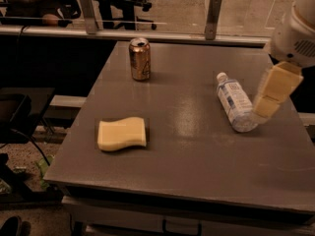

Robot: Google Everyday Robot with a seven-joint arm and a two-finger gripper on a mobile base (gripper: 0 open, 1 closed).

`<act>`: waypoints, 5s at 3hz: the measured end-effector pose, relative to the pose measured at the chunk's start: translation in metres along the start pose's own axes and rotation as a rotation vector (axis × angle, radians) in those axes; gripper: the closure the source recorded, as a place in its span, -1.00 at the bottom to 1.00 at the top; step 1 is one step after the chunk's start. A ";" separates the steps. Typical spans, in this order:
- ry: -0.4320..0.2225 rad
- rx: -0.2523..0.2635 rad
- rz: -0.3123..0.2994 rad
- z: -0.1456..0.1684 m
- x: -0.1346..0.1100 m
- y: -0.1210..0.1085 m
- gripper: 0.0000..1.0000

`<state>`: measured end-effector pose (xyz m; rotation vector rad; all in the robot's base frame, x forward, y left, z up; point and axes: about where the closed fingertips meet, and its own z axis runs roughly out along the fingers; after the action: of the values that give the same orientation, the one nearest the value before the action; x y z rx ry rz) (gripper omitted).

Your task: Pick blue plastic bottle

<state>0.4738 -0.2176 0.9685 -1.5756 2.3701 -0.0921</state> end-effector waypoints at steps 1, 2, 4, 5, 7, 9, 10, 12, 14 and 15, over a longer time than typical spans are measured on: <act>0.028 0.010 0.146 0.015 -0.005 -0.023 -1.00; 0.054 0.031 0.303 0.026 -0.007 -0.042 -1.00; 0.061 0.047 0.614 0.052 -0.004 -0.063 -1.00; 0.094 0.036 0.753 0.080 0.008 -0.073 -1.00; 0.161 0.013 0.837 0.113 0.017 -0.081 -1.00; 0.206 -0.028 0.859 0.133 0.014 -0.077 -1.00; 0.213 -0.055 0.850 0.140 0.008 -0.072 -0.67; 0.228 -0.090 0.817 0.150 -0.002 -0.067 0.25; 0.195 -0.058 0.735 0.128 -0.025 -0.075 1.00; 0.176 -0.030 0.681 0.108 -0.039 -0.086 1.00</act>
Offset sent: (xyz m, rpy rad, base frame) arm 0.0683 -0.0136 -0.0235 0.0402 0.0562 -0.5386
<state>0.5943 -0.2044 0.8921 -0.7176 2.9159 -0.0486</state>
